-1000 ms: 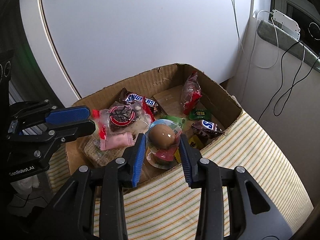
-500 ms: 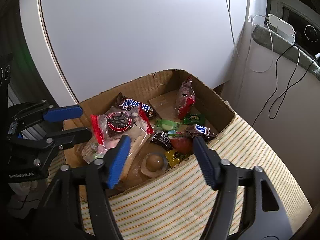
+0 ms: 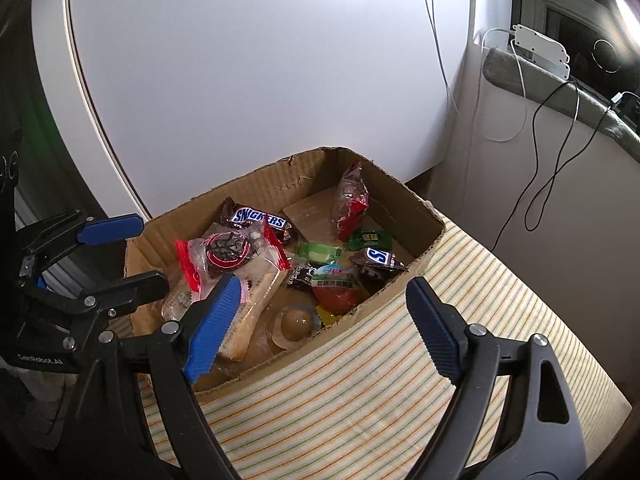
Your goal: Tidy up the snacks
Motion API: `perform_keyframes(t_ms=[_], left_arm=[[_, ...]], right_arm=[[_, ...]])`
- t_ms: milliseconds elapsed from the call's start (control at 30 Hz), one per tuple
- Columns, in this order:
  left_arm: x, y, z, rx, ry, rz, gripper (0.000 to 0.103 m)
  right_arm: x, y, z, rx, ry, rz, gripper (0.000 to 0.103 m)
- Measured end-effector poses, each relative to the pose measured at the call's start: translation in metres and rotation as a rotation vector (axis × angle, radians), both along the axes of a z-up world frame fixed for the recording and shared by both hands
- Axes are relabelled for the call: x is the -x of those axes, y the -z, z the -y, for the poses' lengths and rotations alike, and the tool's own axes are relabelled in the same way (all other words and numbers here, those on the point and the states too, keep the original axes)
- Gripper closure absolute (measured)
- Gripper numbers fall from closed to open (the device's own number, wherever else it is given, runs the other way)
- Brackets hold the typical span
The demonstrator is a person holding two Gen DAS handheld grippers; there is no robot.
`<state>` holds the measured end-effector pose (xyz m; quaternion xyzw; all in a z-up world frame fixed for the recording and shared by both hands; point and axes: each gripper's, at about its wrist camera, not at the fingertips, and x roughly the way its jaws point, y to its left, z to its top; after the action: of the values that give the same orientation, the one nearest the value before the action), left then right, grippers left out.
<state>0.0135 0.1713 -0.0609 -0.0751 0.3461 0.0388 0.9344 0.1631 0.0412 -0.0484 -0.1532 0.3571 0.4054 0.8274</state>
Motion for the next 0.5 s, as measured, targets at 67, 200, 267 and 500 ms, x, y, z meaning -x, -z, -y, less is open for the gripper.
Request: perform_keyframes(t_ms=[67,200,267,500], left_arm=[[0.002,-0.002,0.001,-0.005,-0.005,0.003,0.031],[0.006,-0.005,0.003,-0.015,-0.011,0.012,0.031],[0.008,-0.008,0.005,-0.018,-0.013,0.017,0.03],[0.019,-0.016,0.011,-0.043,-0.041,0.04,0.029]], right_arm=[[0.002,-0.001,0.002,-0.002,0.005,0.004,0.016],[0.006,-0.006,0.009,-0.015,0.017,0.015,0.016],[0.009,-0.01,0.013,-0.026,0.025,0.018,0.016],[0.021,-0.022,0.029,-0.047,0.052,0.044,0.015]])
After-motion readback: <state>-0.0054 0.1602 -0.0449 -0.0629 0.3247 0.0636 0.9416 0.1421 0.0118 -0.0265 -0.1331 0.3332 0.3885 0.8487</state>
